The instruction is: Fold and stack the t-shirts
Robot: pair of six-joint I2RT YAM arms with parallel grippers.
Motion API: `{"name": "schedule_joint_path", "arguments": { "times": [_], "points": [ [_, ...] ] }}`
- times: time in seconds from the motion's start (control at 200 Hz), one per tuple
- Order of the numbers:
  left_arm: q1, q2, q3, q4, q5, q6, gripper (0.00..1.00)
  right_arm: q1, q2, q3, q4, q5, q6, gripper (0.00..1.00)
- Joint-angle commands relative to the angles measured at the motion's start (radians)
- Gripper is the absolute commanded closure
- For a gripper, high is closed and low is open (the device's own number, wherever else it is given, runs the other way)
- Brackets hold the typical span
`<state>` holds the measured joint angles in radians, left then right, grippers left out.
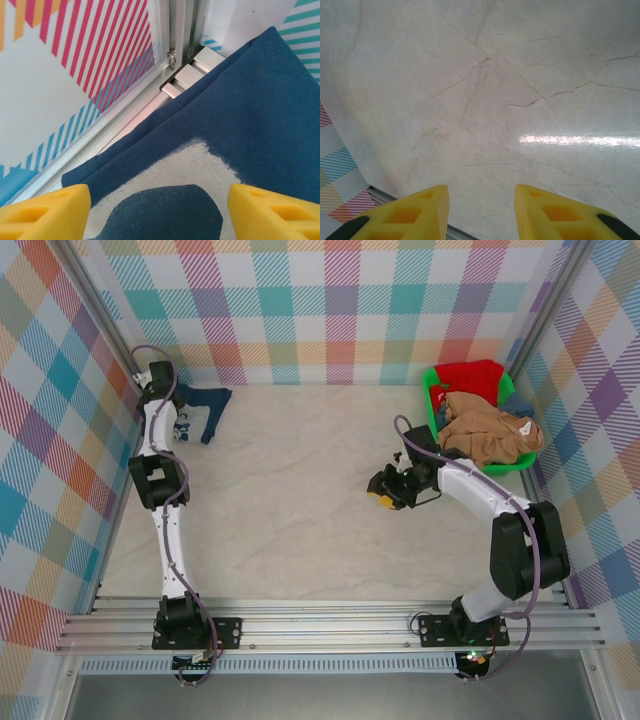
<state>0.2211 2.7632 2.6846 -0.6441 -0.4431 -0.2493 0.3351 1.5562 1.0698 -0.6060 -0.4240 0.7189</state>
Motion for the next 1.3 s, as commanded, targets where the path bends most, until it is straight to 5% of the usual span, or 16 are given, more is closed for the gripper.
{"name": "schedule_joint_path", "arguments": {
  "times": [0.0, 0.205, 0.48, 0.645, 0.86, 1.015, 1.295],
  "points": [
    [-0.018, -0.126, 0.029, -0.111, -0.056, -0.099, 0.26, 0.007, 0.004, 0.018, 0.004, -0.027, -0.003, 0.61],
    [-0.053, -0.231, -0.116, -0.32, 0.059, -0.442, 0.27, 0.006, 0.019, 0.045, -0.001, -0.036, -0.025, 0.61],
    [-0.105, -0.302, -0.261, -0.36, 0.21, -0.656, 0.25, 0.007, 0.046, 0.114, -0.045, -0.031, -0.054, 0.61],
    [-0.083, -0.377, -0.433, -0.172, 0.229, -0.667, 0.31, 0.007, 0.041, 0.124, -0.052, -0.022, -0.062, 0.61],
    [-0.007, -0.225, -0.316, 0.048, 0.332, -0.681, 0.52, 0.007, 0.008, 0.115, -0.076, 0.0, -0.056, 0.61],
    [-0.001, -0.067, -0.11, 0.038, 0.358, -0.638, 0.54, 0.008, -0.038, 0.076, -0.087, 0.021, -0.037, 0.61],
    [0.021, -0.019, -0.15, -0.104, 0.345, -0.72, 0.53, 0.008, -0.084, 0.027, -0.095, 0.032, -0.014, 0.61]
  ]
}}
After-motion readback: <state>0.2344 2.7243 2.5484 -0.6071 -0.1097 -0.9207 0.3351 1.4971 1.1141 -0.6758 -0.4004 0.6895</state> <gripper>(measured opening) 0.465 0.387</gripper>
